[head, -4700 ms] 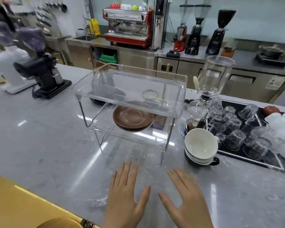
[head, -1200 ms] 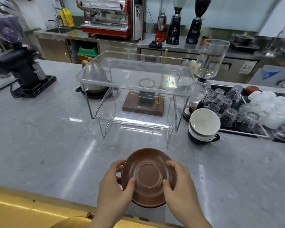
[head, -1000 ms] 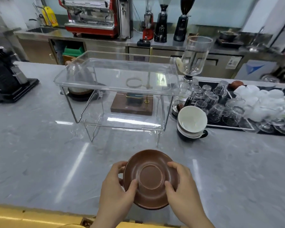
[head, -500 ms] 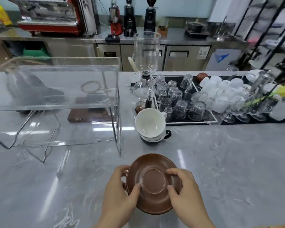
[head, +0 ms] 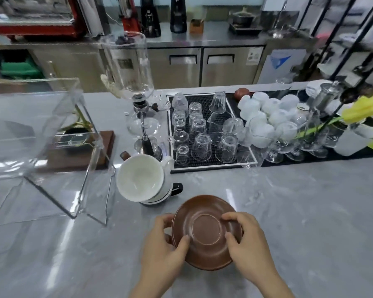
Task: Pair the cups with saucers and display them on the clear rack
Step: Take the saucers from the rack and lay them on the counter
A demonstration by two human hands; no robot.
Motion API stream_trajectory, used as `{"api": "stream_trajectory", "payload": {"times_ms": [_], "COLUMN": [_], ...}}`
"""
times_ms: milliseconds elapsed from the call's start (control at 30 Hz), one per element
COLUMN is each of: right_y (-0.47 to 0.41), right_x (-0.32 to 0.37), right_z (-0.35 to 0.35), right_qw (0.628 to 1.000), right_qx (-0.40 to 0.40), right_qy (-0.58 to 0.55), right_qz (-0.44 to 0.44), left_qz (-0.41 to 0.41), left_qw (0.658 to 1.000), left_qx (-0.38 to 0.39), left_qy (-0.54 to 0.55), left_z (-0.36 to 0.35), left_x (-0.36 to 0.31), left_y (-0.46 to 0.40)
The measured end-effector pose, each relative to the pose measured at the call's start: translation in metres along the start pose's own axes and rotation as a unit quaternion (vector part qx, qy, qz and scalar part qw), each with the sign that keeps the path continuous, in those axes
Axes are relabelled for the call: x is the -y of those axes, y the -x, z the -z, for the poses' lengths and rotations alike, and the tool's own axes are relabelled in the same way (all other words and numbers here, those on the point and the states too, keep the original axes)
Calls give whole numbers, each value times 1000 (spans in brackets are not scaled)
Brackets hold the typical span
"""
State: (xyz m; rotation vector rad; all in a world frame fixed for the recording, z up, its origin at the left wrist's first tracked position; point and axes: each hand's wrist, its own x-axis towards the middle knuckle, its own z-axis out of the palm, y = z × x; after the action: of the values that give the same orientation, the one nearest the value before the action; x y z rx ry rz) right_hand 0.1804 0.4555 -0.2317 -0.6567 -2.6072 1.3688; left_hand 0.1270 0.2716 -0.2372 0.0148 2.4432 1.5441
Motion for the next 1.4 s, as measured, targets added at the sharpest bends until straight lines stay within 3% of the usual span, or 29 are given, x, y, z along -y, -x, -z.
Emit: {"api": "stream_trajectory", "payload": {"times_ms": [800,1167,1400], "right_y": [-119,-120,-114], "right_x": [-50,-56,-53], "right_z": [29,31,30], "right_qw": [999,998,998], "right_qx": [13,10,-8], "right_qy": [-12,-20,-48], "right_qz": [38,63,33], "left_qz": [4,-7,2], "left_qw": [995,994,994], "left_qx": [-36,-76,-106], "left_qy": [94,79,40], "left_z": [-82,-85,-85], "left_x": [-26,-28,-28], "left_y": [-71,-74,-67]}}
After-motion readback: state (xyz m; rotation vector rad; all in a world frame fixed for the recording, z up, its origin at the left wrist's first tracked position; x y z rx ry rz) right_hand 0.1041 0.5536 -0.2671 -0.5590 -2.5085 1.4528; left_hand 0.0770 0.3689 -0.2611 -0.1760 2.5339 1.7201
